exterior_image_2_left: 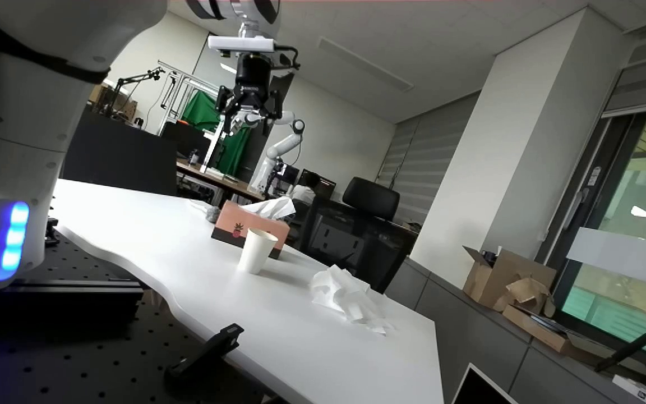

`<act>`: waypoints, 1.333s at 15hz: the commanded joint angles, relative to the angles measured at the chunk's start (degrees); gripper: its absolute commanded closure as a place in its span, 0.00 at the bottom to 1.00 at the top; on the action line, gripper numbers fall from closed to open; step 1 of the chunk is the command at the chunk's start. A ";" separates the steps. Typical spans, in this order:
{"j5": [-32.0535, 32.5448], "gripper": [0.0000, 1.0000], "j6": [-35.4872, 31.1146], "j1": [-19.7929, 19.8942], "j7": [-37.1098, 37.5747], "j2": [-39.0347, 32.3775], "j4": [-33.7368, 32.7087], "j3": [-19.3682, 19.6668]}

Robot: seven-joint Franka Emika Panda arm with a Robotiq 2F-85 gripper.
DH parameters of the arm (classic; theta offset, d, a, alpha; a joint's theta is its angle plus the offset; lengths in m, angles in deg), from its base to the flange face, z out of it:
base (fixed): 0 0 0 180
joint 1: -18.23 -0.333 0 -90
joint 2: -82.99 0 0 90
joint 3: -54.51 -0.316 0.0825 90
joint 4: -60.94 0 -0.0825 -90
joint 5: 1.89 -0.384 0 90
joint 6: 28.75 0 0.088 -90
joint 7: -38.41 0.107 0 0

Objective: Remove three tissue pieces from the tissue box and put them on the table

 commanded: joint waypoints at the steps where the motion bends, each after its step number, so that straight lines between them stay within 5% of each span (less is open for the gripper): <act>1: 3.76 0.00 -3.87 1.08 -0.32 -4.79 -2.85 1.87; 7: 15.79 0.00 -19.35 7.65 2.62 -19.36 -13.95 3.53; 10: 20.22 0.00 -21.84 9.42 5.07 -27.74 -23.26 4.01; 17: 17.17 0.00 -16.30 4.84 7.81 -43.26 -46.19 7.30; 20: 16.40 0.00 -18.01 3.49 5.82 -42.06 -43.55 8.82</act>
